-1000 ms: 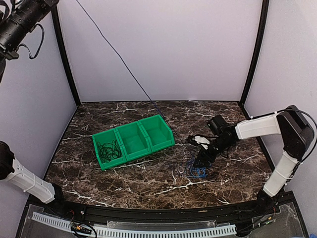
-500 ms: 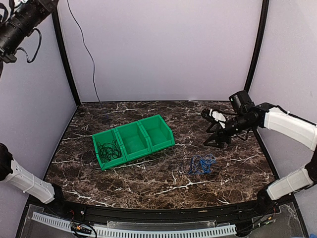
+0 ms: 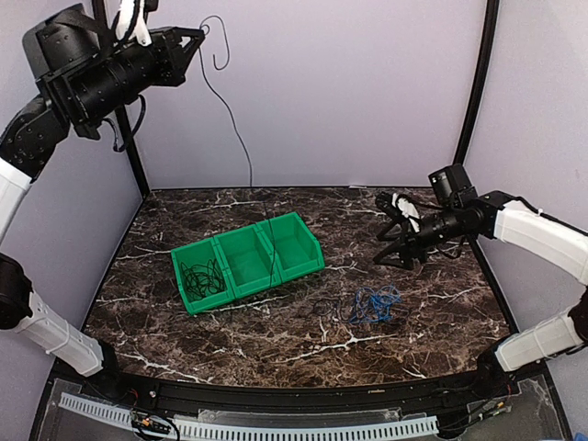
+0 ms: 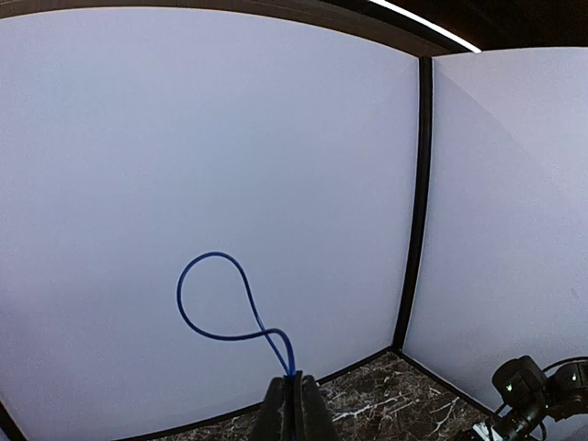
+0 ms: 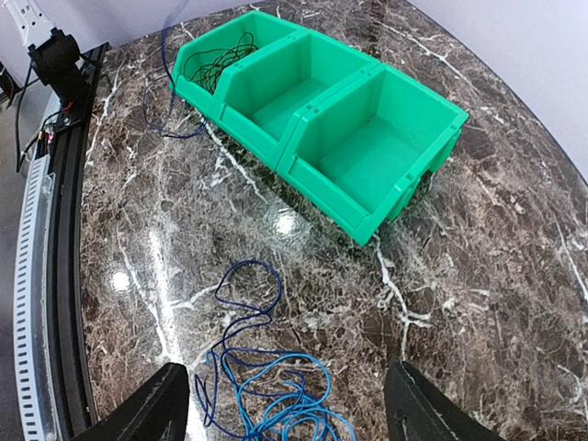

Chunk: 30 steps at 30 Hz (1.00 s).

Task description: Untangle the cables

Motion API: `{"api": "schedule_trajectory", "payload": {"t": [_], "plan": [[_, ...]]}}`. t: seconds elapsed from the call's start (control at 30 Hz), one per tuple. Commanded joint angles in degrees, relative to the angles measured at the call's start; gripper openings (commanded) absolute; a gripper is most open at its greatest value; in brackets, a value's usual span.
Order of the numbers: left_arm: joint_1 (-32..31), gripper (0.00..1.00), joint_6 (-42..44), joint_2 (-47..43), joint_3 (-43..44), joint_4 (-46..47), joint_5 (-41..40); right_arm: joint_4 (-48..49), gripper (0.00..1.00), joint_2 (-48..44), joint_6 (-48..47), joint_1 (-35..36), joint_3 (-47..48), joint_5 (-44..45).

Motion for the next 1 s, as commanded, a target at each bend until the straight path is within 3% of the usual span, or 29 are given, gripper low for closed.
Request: {"api": "schedule_trajectory", "payload": {"t": [0.0,0.17,0.4,0.73,0.97], "plan": [[-0.1,0.0,2.6,-5.9,3.0,7.2,-1.1,3.8,0.75,-2.4,0.9,0.3,-3.6,0.3],[-0.1,0.01,3.7,-5.6,3.5,15.8,7.5,7.3,0.74,-5.2,1.9,-1.6,-8.6,0.9],[-0.1,0.01,3.2,-1.6,4.0,30.7,9.7,17.1,0.77,-9.9,3.7,-7.5,-19.2,-0.5],[-0.1,0.02,-8.5,5.9,12.6,33.5,22.9,18.6,0.78,-9.1,3.5,-7.9,-20.3,-2.2],[-0.1,0.02,-6.9,7.8,14.0,35.0,22.3,18.6,0.78,-8.8,3.3,-7.9,-20.3,-2.1]]}}
